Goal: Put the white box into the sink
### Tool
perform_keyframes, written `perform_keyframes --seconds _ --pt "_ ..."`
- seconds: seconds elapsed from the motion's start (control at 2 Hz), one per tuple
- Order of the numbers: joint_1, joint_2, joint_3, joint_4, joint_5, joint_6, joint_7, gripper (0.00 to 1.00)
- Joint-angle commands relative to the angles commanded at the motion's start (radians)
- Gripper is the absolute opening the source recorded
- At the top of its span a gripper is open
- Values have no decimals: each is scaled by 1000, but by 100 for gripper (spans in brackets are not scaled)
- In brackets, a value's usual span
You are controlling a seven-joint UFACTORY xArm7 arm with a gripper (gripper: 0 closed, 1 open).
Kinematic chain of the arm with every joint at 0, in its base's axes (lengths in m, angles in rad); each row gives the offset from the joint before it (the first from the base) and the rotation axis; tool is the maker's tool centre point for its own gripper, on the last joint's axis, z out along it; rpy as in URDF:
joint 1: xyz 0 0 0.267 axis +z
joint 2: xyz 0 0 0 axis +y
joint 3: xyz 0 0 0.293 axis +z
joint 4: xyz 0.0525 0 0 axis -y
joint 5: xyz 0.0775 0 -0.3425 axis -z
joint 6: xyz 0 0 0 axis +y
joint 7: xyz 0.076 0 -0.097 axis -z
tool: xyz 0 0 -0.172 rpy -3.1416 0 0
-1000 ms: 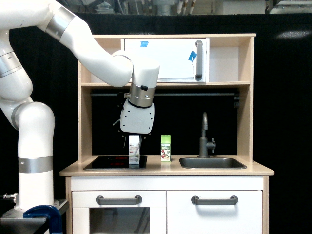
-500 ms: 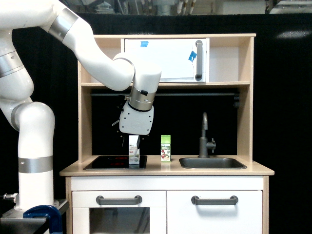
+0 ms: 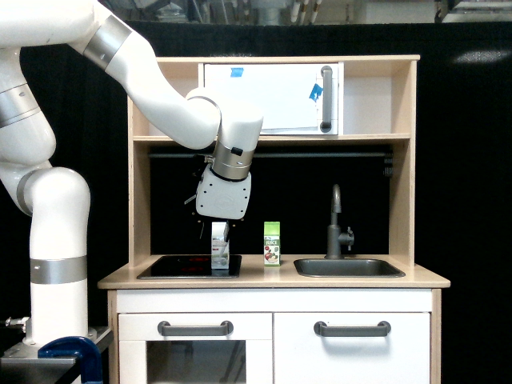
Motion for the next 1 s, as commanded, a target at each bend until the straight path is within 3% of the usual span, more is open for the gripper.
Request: perform_keyframes --seconds 1.0 --pt "63 90 43 62 90 -38 20 100"
